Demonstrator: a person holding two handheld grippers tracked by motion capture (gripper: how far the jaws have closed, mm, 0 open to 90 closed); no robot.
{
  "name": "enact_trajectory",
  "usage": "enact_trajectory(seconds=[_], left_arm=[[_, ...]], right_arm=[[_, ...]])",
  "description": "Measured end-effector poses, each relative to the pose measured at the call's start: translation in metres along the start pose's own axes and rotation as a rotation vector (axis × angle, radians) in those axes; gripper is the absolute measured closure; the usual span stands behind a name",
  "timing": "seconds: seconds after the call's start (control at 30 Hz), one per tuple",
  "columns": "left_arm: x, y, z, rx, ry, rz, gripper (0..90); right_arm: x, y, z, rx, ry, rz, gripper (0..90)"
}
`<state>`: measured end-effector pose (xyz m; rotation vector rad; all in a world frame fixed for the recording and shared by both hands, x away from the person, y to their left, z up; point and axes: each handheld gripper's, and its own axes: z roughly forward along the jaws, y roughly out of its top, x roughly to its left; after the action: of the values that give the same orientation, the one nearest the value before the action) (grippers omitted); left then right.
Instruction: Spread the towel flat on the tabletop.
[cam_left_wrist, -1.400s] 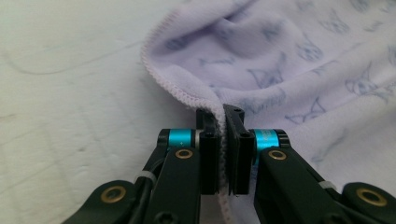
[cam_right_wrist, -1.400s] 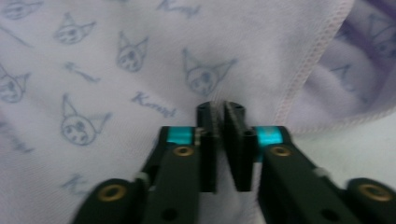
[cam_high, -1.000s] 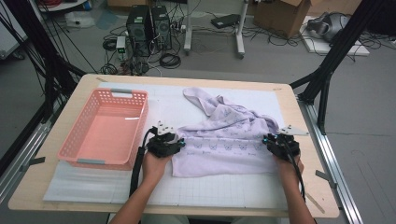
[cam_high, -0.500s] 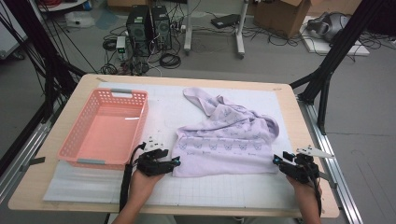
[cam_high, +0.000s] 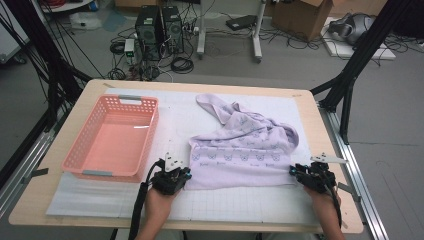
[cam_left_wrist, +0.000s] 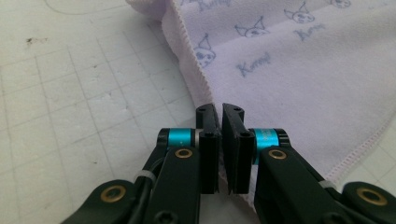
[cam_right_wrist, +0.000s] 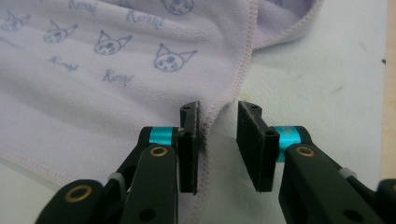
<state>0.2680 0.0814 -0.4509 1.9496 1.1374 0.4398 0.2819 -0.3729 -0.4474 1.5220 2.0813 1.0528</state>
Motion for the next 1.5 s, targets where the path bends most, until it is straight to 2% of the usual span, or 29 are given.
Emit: enact_trajectory(seconds=[0.07,0.1,0.17,0.2,0.23,0.27,0.3,0.33,0.37,0.4,0.53,0.63,0.73,0.83,0.9,0.97,1.07,1.1,1.13,1.17,1.23,1.3,1.43,1.5], left_arm=[[0.002,-0.002,-0.002,-0.005,-0.019,-0.006,85.5],[0.002,-0.002,-0.002,-0.005,-0.019,-0.006,85.5],[0.006,-0.005,-0.008,-0.002,-0.054,-0.021,85.8],[0.008,-0.006,-0.011,0.000,-0.061,-0.018,85.8],[0.009,-0.007,-0.013,0.001,-0.067,-0.017,85.9],[0.009,-0.007,-0.013,0.001,-0.067,-0.017,86.1],[0.010,-0.008,-0.015,-0.003,-0.075,-0.025,86.1],[0.011,-0.011,-0.020,-0.009,-0.090,-0.037,86.3],[0.011,-0.012,-0.023,-0.015,-0.097,-0.041,86.4],[0.011,-0.012,-0.023,-0.015,-0.097,-0.041,86.4],[0.009,-0.022,-0.045,-0.036,-0.129,-0.054,86.4],[0.008,-0.029,-0.057,-0.047,-0.157,-0.067,86.5],[0.005,-0.036,-0.067,-0.041,-0.188,-0.082,86.5],[0.001,-0.041,-0.073,-0.030,-0.200,-0.073,86.5],[-0.003,-0.052,-0.080,-0.029,-0.212,-0.045,86.4],[-0.005,-0.060,-0.084,-0.036,-0.228,-0.042,86.5],[-0.007,-0.066,-0.081,-0.036,-0.240,-0.021,84.4],[-0.007,-0.065,-0.080,-0.049,-0.236,-0.025,78.7],[-0.006,-0.062,-0.078,-0.063,-0.224,-0.034,63.3],[-0.005,-0.058,-0.078,-0.086,-0.216,-0.040,52.6],[-0.003,-0.049,-0.075,-0.123,-0.215,-0.035,47.3],[-0.001,-0.040,-0.067,-0.131,-0.210,-0.031,42.9],[-0.004,-0.024,-0.043,-0.091,-0.225,-0.037,40.6],[-0.009,-0.017,-0.031,-0.069,-0.232,-0.012,38.8]], right_arm=[[0.002,-0.005,-0.004,-0.013,0.009,0.005,58.7],[0.004,-0.009,-0.007,-0.019,0.014,0.001,57.0],[0.010,-0.018,-0.014,-0.029,0.026,-0.004,54.9],[0.012,-0.020,-0.017,-0.025,0.015,-0.019,55.0],[0.014,-0.021,-0.019,-0.011,0.003,-0.033,55.9],[0.016,-0.022,-0.021,0.003,-0.013,-0.047,61.7],[0.016,-0.022,-0.021,0.003,-0.013,-0.047,61.7],[0.019,-0.024,-0.025,0.016,-0.017,-0.075,84.3],[0.020,-0.027,-0.028,0.014,0.003,-0.073,84.6],[0.020,-0.027,-0.028,0.014,0.003,-0.073,84.6],[0.027,-0.039,-0.050,0.022,0.041,-0.081,85.6],[0.030,-0.048,-0.069,0.002,0.077,-0.074,85.7],[0.035,-0.056,-0.086,-0.002,0.107,-0.072,85.7],[0.040,-0.066,-0.098,0.014,0.124,-0.072,85.7],[0.043,-0.073,-0.104,0.027,0.133,-0.076,85.8],[0.045,-0.080,-0.108,0.043,0.142,-0.071,85.8],[0.048,-0.089,-0.106,0.072,0.142,-0.072,83.7],[0.049,-0.090,-0.104,0.071,0.137,-0.077,79.7],[0.048,-0.089,-0.102,0.065,0.141,-0.075,70.8],[0.048,-0.086,-0.101,0.053,0.136,-0.063,64.3],[0.047,-0.079,-0.101,0.005,0.116,-0.052,58.8],[0.046,-0.070,-0.098,-0.031,0.093,-0.052,55.6],[0.044,-0.052,-0.080,-0.055,0.052,-0.045,54.0],[0.044,-0.045,-0.068,-0.045,0.026,-0.058,53.1]])
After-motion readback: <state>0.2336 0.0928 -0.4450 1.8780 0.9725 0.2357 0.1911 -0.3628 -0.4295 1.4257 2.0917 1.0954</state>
